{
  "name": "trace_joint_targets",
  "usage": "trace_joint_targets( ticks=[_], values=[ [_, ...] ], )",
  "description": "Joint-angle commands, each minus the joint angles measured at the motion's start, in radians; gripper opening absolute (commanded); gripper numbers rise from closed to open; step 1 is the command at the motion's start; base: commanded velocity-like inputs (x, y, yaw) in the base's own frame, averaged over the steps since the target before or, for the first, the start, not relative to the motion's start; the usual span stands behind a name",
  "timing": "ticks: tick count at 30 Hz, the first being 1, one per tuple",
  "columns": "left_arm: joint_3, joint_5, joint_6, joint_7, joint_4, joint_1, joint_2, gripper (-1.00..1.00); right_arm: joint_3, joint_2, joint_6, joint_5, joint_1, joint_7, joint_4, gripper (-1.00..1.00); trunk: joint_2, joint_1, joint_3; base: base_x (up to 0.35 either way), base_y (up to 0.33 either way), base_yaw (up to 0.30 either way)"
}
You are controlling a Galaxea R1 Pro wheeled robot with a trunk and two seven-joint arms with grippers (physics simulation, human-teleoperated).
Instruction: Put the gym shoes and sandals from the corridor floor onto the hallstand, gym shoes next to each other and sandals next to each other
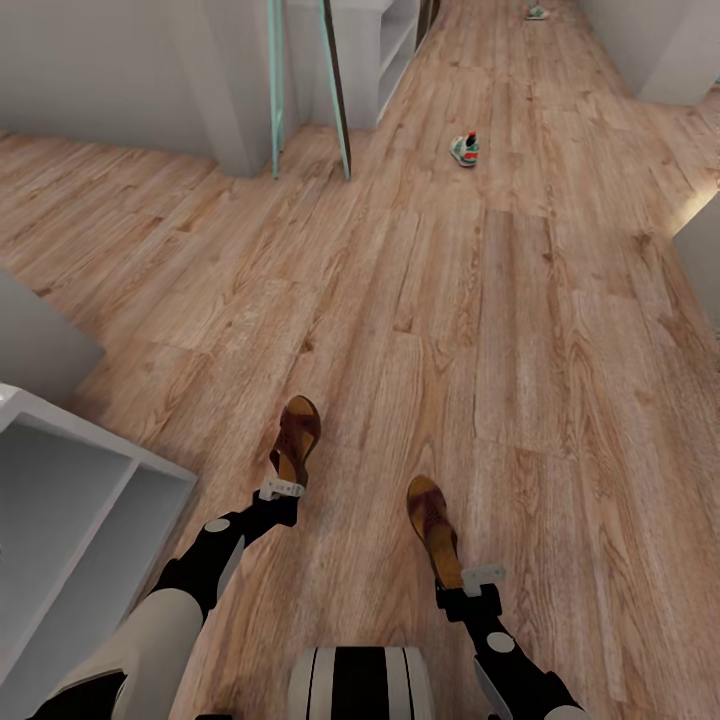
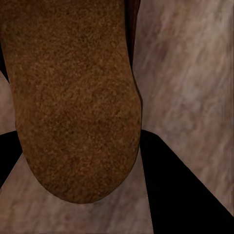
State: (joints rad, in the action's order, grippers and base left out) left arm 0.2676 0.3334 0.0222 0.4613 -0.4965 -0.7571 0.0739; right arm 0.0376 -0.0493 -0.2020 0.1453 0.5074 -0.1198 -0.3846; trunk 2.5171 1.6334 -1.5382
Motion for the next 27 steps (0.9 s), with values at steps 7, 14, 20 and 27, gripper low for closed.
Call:
trace_joint_targets(
  ticks=[7,14,20,27],
  values=[
    [0.007,0.014,0.004,0.008,0.001,0.002,-0.003,-1.0,0.006,0.0,-0.001,0.007,0.0,-0.009,0.002,-1.0,-0.001,-0.003,0.027,0.0,0.0,0.0],
    [0.007,0.013,0.006,0.006,0.002,0.003,-0.008,-1.0,0.007,0.001,-0.004,0.007,0.0,-0.008,0.001,-1.0,-0.003,-0.006,0.054,0.0,0.0,0.0],
    [0.013,0.015,0.01,0.005,0.004,0.005,-0.013,-1.0,0.006,0.001,-0.004,0.006,0.0,-0.009,0.002,-1.0,-0.005,-0.009,0.077,0.0,0.0,0.0],
    [0.014,0.016,0.017,0.003,0.015,0.012,-0.022,-1.0,0.005,0.001,-0.005,0.006,0.0,-0.012,0.001,-1.0,-0.006,-0.012,0.104,0.0,0.0,0.0]
  ],
)
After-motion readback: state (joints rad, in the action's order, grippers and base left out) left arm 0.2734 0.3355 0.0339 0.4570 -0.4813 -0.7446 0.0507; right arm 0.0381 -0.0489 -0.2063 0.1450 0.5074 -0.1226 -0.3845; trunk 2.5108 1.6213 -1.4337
